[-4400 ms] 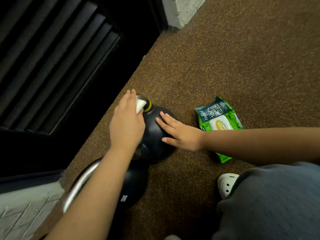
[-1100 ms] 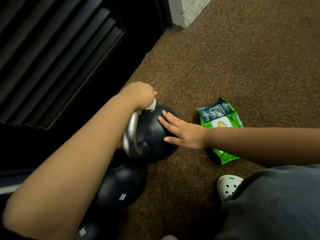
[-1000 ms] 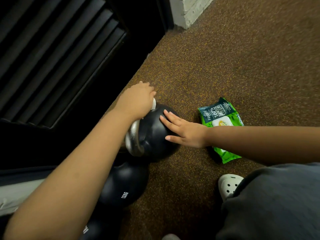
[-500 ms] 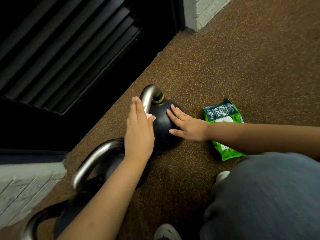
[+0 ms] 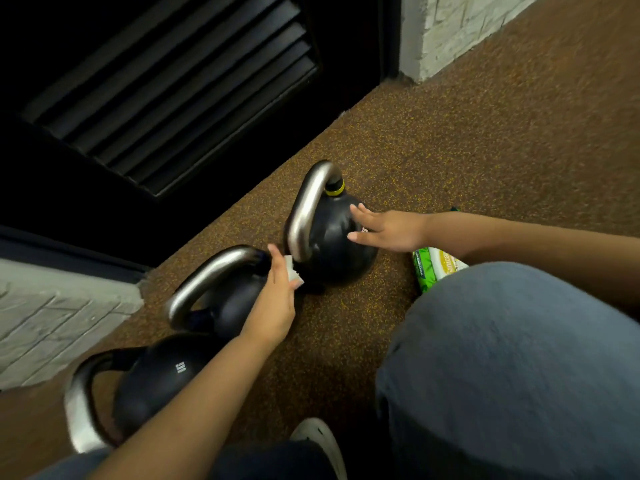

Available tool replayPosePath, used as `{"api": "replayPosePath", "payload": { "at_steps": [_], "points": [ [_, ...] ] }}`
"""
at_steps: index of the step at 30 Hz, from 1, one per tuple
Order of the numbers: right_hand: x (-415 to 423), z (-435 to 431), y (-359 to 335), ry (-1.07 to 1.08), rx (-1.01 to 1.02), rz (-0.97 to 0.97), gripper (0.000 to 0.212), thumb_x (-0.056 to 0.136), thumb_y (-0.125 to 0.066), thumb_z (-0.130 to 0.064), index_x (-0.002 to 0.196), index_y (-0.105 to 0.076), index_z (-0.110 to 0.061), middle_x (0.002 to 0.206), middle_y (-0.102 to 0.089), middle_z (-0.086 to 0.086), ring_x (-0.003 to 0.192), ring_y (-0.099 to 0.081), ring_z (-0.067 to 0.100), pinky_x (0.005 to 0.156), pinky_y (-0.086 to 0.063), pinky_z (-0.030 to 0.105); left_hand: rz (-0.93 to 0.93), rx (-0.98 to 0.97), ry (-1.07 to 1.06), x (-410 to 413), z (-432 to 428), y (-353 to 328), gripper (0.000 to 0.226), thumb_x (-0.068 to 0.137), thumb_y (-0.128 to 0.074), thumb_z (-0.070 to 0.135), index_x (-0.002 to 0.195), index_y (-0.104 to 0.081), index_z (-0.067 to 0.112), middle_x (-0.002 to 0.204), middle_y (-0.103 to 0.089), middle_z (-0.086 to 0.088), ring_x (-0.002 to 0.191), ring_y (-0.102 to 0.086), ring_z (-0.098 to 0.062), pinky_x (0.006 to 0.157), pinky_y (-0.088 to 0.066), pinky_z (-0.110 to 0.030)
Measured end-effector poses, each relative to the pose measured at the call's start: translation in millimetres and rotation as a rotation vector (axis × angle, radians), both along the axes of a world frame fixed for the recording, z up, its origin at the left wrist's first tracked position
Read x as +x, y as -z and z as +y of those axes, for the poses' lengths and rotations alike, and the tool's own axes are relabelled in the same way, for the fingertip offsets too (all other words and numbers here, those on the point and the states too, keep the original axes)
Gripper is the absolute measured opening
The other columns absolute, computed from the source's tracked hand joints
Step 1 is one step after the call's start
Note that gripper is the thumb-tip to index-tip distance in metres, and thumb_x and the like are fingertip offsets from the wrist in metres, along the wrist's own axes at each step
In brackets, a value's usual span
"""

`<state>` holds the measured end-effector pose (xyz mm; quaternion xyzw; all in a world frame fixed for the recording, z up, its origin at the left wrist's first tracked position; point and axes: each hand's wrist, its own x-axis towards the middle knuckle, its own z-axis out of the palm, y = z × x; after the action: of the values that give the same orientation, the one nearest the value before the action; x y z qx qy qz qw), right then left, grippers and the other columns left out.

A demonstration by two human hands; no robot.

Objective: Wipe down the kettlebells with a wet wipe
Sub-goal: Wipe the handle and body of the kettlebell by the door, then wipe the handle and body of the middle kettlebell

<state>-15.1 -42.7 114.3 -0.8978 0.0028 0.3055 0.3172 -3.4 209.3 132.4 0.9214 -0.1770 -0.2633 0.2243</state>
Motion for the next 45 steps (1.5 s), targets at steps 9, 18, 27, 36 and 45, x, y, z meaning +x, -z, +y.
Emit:
{"api": "replayPosePath", "payload": {
  "at_steps": [9, 18, 27, 36, 45],
  "points": [
    [-8.8, 5.3, -84.6, 0.02, 0.064, -0.243, 0.045, 0.097, -0.04, -0.043, 0.136, -0.049, -0.021, 0.139, -0.052, 0.004, 0.131, -0.043, 0.022, 0.107, -0.03, 0.031, -0.054, -0.296, -0.268, 11.8, 8.4, -66.0, 0.066, 0.099, -0.042, 0.026, 0.151, -0.002, 0.023, 0.153, -0.029, -0.01, 0.139, -0.03, -0.023, 0.113, -0.016, -0.028],
    [-15.9, 58.3, -155.6, -0.052, 0.288, -0.261, 0.041, 0.095, -0.049, -0.039, 0.124, -0.058, -0.011, 0.112, -0.067, 0.007, 0.099, -0.066, 0.016, 0.092, -0.05, 0.023, 0.064, -0.524, -0.27, 2.2, 24.9, -131.0, 0.044, 0.087, -0.062, 0.003, 0.126, -0.051, 0.019, 0.134, -0.055, -0.008, 0.109, -0.06, -0.012, 0.093, -0.049, -0.028],
    [10.1, 140.5, -166.7, -0.144, 0.306, -0.39, 0.073, 0.085, -0.066, -0.036, 0.146, -0.03, -0.015, 0.12, -0.063, 0.001, 0.11, -0.059, 0.011, 0.087, -0.043, 0.017, 0.107, -0.508, -0.487, 9.1, 66.4, -176.5, 0.034, 0.087, -0.062, 0.007, 0.121, -0.057, 0.01, 0.107, -0.068, -0.004, 0.096, -0.066, -0.012, 0.069, -0.058, -0.022],
    [62.0, 241.3, -110.0, -0.419, 0.264, -0.307, 0.09, 0.085, -0.059, -0.049, 0.151, -0.005, -0.018, 0.159, 0.003, 0.013, 0.146, 0.007, 0.023, 0.116, -0.004, 0.031, 0.235, -0.825, -0.803, 39.5, 142.7, -117.6, 0.021, 0.09, -0.05, -0.005, 0.101, -0.063, 0.008, 0.099, -0.07, -0.009, 0.085, -0.071, -0.013, 0.063, -0.056, -0.023],
    [58.6, 234.7, -58.8, -0.372, 0.195, -0.457, 0.069, 0.097, -0.044, -0.017, 0.15, 0.0, -0.005, 0.159, 0.001, 0.013, 0.147, 0.006, 0.02, 0.119, -0.001, 0.029, 0.179, -0.886, -0.693, 41.8, 134.3, -71.1, 0.039, 0.095, -0.052, 0.015, 0.133, -0.045, 0.011, 0.126, -0.058, -0.005, 0.111, -0.059, -0.013, 0.09, -0.051, -0.024]
  ]
}}
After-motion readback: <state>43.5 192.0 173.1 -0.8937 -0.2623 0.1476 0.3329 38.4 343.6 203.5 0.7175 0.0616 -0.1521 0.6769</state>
